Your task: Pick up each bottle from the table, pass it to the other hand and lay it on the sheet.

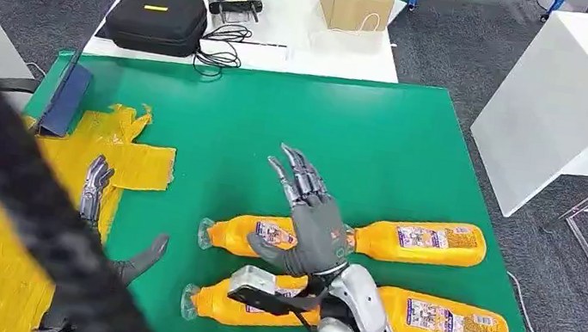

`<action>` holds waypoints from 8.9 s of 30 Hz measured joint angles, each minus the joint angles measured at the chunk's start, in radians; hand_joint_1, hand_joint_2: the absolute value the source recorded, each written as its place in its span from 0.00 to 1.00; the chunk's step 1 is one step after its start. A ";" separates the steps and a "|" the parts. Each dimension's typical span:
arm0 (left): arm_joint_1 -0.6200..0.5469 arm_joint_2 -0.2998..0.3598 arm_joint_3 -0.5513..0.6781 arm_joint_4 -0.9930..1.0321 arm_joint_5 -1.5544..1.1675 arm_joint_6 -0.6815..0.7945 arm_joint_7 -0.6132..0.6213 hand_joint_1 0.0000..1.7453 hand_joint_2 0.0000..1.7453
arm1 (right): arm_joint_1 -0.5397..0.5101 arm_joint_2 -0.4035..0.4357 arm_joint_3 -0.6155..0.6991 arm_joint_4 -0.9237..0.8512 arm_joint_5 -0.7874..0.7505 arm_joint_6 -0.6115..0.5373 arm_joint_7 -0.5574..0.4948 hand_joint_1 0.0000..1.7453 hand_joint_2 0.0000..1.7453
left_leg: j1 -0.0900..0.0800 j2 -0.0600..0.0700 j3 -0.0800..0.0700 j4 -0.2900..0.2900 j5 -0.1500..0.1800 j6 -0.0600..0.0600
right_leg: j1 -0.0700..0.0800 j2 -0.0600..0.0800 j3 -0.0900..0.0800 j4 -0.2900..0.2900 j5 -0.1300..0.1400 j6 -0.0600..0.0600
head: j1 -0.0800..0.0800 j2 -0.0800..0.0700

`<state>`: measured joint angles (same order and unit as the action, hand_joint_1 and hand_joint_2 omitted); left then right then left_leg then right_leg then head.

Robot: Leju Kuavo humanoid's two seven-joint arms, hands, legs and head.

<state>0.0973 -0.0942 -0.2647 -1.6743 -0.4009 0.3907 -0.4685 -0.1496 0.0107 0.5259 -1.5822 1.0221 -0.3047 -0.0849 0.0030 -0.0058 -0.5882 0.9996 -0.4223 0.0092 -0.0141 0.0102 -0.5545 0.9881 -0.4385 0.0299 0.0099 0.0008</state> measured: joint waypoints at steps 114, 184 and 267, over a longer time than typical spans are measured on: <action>-0.156 0.018 -0.044 0.191 0.585 -0.558 0.076 0.01 1.00 | -0.064 0.073 0.100 0.284 -0.356 0.093 -0.315 1.00 1.00 | 0.000 -0.003 -0.010 0.000 0.006 0.001 | 0.000 -0.003 -0.009 0.000 0.005 0.000 | 0.000 0.000; -0.353 0.303 0.047 0.461 -1.089 -0.029 0.430 1.00 1.00 | -0.020 -0.103 0.063 -0.007 -0.218 0.214 -0.183 0.00 1.00 | 0.000 -0.002 -0.011 0.000 0.010 0.000 | 0.000 -0.003 -0.012 0.000 0.008 -0.002 | 0.000 0.000; -0.240 0.051 -0.085 0.420 -0.369 -0.018 0.093 0.00 1.00 | -0.084 -0.284 0.237 0.280 -0.051 0.288 0.028 0.86 1.00 | 0.000 -0.003 -0.022 0.000 0.021 0.002 | 0.000 -0.006 -0.021 0.000 0.018 0.000 | 0.000 0.000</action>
<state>-0.1429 -0.0431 -0.3498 -1.2547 -0.7702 0.3727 -0.3750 -0.2336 -0.2735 0.7633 -1.3019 0.9716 -0.0164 -0.0572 0.0033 -0.0091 -0.6098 0.9996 -0.4015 0.0109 -0.0140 0.0041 -0.5753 0.9880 -0.4200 0.0297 0.0095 0.0008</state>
